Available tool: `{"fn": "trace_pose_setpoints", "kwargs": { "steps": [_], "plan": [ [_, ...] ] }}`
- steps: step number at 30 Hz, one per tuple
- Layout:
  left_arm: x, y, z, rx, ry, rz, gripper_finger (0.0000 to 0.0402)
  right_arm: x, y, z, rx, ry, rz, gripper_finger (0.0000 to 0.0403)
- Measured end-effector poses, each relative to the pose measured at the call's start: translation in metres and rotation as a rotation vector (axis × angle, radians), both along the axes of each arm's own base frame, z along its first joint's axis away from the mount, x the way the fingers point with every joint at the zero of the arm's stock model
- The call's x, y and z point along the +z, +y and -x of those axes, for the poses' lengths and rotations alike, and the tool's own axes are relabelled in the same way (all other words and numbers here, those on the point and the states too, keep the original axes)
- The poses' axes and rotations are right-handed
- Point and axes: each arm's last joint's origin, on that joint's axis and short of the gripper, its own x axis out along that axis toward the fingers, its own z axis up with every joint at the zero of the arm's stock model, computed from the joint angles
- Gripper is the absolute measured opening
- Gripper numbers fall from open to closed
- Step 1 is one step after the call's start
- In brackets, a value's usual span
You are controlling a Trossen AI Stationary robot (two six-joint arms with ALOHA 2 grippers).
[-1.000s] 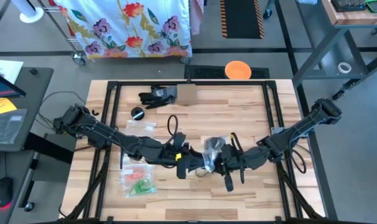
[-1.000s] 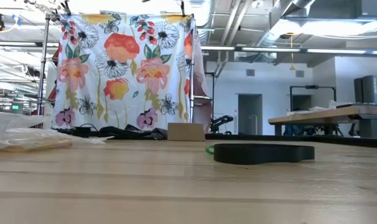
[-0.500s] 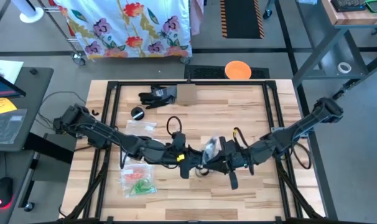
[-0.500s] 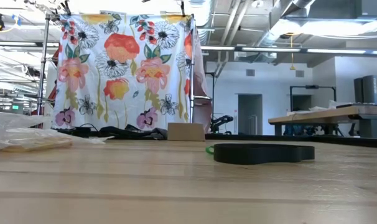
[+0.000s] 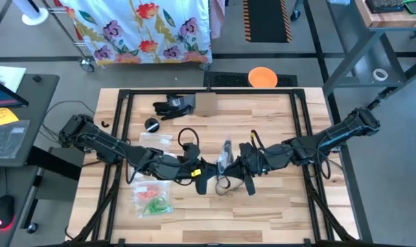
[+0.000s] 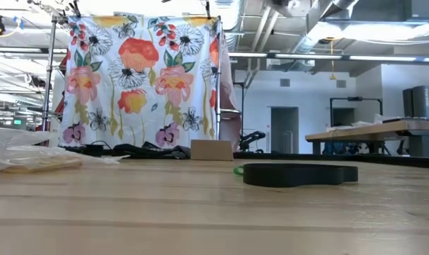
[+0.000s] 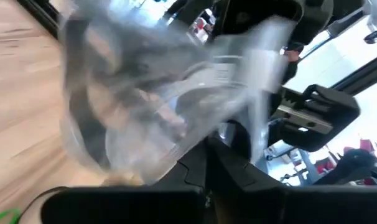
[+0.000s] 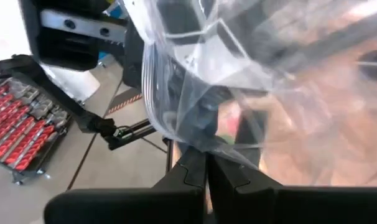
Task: Sort rubber bands
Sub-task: Put the black rubber band into the transparent zip bag
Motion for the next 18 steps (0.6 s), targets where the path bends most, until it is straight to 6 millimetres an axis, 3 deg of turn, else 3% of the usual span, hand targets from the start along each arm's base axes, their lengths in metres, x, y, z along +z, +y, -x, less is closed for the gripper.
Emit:
{"fn": "trace_pose_setpoints", "kwargs": {
  "steps": [10,18],
  "plan": [
    [-0.016,0.005,0.006,0.097,0.148,0.082,0.0001,0.003,-0.002,0.000,-0.001,-0.012,-0.052,0.0000],
    [-0.017,0.006,0.007,0.110,0.161,0.171,0.0001,0.005,-0.007,-0.003,0.035,-0.025,-0.076,0.0000]
  ]
}}
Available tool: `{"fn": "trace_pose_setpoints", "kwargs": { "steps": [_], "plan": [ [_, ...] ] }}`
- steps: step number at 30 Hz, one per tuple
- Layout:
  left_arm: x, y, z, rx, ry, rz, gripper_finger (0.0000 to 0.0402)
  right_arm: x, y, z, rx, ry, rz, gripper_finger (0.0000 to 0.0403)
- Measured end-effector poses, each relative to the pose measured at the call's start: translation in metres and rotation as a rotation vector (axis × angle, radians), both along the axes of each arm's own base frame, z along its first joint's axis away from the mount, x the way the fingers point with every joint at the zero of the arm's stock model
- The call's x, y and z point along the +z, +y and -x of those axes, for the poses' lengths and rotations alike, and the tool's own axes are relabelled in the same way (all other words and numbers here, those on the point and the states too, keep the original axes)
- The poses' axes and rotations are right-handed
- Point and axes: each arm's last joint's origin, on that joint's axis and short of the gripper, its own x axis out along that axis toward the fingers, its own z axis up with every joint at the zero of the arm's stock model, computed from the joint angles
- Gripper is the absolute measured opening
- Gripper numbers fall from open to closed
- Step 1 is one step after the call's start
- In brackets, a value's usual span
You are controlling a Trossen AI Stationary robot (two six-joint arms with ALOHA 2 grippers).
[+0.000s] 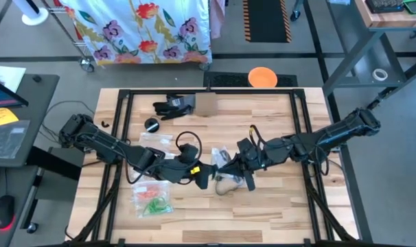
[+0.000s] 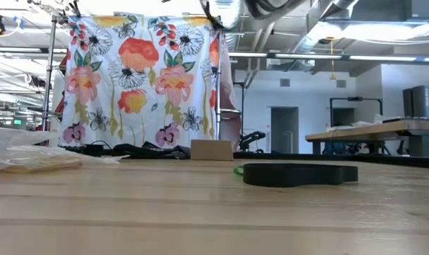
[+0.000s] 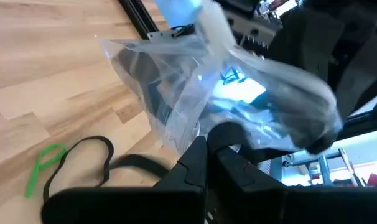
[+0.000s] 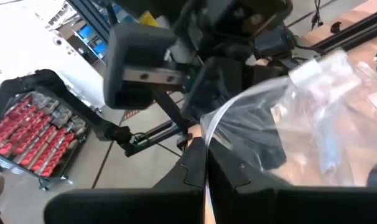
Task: Sort rubber bands
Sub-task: Put the black rubber band into the transparent zip bag
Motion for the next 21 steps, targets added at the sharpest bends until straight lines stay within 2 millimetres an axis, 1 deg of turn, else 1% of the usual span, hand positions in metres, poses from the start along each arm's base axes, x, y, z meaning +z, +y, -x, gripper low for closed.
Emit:
{"fn": "trace_pose_setpoints", "kwargs": {
  "steps": [3,7,11,13,17,21],
  "plan": [
    [0.000,0.000,0.000,-0.012,0.002,-0.001,0.0001,0.000,-0.006,-0.002,0.012,0.003,-0.013,0.0000],
    [0.002,-0.007,0.003,-0.041,-0.004,-0.072,0.0001,0.000,-0.013,-0.004,0.015,0.007,-0.022,0.0000],
    [0.004,-0.018,0.009,-0.066,-0.004,-0.197,0.0000,0.002,-0.022,-0.002,0.008,0.019,-0.024,0.0000],
    [0.006,-0.024,0.014,-0.090,-0.001,-0.287,0.0000,0.005,-0.025,-0.001,0.008,0.010,-0.028,0.0000],
    [0.018,-0.037,0.028,-0.053,-0.028,-0.451,0.0000,0.010,-0.030,0.002,0.028,-0.003,-0.056,0.0000],
    [0.042,-0.045,0.042,-0.020,-0.131,-0.569,0.0000,0.009,-0.031,0.002,0.048,0.010,-0.081,0.0000]
  ]
}}
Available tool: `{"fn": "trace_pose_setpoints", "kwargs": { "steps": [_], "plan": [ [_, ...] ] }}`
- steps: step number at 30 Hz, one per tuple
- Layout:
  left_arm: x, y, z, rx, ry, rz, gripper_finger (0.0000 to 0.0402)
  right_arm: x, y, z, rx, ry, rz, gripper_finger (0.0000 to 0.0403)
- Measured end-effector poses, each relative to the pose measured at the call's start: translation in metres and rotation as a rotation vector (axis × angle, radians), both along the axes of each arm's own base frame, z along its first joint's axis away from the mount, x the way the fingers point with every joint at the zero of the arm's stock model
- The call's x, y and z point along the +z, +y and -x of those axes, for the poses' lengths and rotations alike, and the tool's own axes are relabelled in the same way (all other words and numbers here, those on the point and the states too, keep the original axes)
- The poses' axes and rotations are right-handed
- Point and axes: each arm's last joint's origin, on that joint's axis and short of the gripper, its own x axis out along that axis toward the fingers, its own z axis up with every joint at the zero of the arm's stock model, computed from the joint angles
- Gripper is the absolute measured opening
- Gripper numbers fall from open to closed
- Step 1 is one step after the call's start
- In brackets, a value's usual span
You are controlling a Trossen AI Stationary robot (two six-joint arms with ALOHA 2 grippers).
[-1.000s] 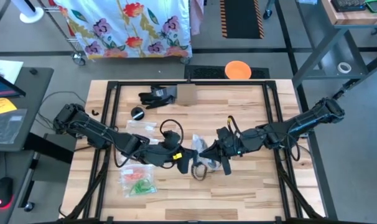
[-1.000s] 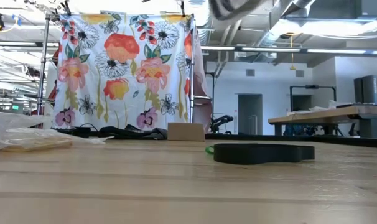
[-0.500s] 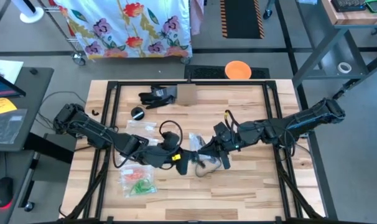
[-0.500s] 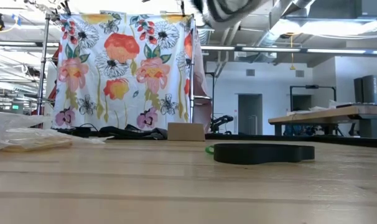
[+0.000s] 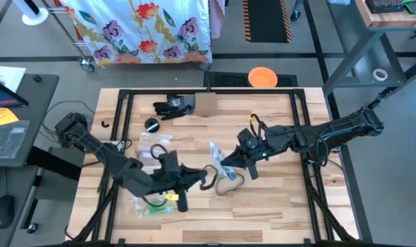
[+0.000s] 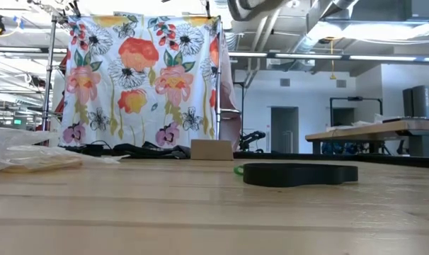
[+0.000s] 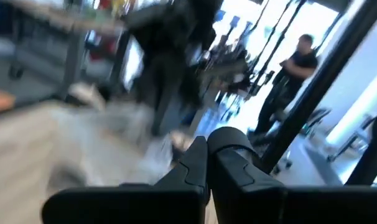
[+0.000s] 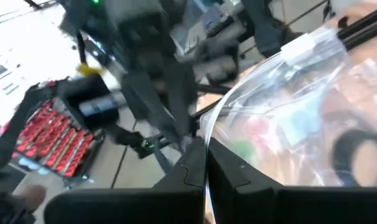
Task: Sort rubber bands
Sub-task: Put the black rubber band into the transparent zip bag
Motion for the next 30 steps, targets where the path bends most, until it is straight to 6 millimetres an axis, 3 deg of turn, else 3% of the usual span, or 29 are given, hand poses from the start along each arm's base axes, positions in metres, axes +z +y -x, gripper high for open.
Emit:
{"fn": "trace_pose_setpoints", "kwargs": {
  "steps": [4,11,18,30],
  "plan": [
    [0.020,0.000,0.003,-0.028,-0.115,-0.077,0.0000,0.002,-0.003,0.000,-0.009,-0.010,-0.021,0.0000],
    [0.036,0.007,0.000,-0.112,-0.240,-0.203,0.0000,0.004,-0.014,-0.003,0.015,-0.019,-0.091,0.0000],
    [0.051,0.021,0.005,-0.069,-0.294,-0.266,0.0000,0.004,-0.014,-0.003,0.016,-0.016,-0.102,0.0000],
    [0.050,0.051,-0.005,0.014,-0.244,-0.288,0.0000,0.005,-0.003,-0.001,0.041,-0.027,-0.095,0.0000]
  ]
}}
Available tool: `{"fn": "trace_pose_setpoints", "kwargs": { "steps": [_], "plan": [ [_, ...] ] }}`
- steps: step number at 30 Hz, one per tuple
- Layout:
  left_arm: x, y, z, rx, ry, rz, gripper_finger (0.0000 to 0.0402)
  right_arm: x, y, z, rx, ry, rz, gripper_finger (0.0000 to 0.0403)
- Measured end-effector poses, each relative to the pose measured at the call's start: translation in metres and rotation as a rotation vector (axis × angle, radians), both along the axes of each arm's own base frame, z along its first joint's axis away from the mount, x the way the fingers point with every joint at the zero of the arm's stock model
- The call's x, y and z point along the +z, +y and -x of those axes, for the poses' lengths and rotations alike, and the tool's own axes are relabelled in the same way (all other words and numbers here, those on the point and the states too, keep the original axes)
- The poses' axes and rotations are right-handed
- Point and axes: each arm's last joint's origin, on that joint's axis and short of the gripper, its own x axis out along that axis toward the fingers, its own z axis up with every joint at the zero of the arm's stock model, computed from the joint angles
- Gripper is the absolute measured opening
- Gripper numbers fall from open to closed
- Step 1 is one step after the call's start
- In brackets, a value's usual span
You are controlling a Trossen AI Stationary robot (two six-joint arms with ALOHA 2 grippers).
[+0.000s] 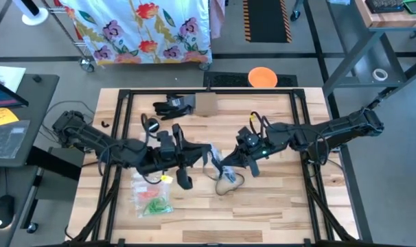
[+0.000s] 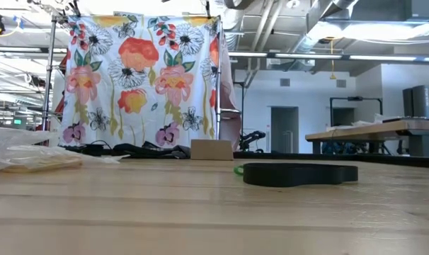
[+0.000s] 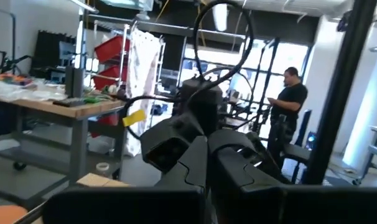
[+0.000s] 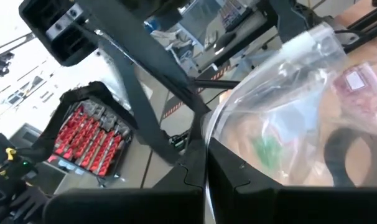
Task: Sort rubber bands
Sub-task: Put the black rubber band into the transparent zip bag
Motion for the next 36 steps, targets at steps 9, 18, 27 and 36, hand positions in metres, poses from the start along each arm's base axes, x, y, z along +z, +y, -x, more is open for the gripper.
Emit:
{"fn": "trace_pose_setpoints", "kwargs": {
  "steps": [9,18,27,36],
  "plan": [
    [-0.004,0.007,-0.003,0.060,0.020,0.072,0.0000,0.000,-0.002,0.000,-0.015,0.001,0.005,0.0000],
    [-0.007,0.011,-0.005,0.097,0.067,0.010,0.0000,0.000,-0.003,-0.001,-0.021,0.000,0.005,0.0000],
    [-0.009,0.012,-0.006,0.119,0.100,-0.044,0.0000,0.002,-0.005,-0.001,-0.028,-0.021,0.000,0.0000],
    [-0.015,0.016,-0.006,0.236,0.154,-0.042,0.0000,0.002,0.005,0.001,-0.010,-0.018,0.000,0.0000]
  ]
}}
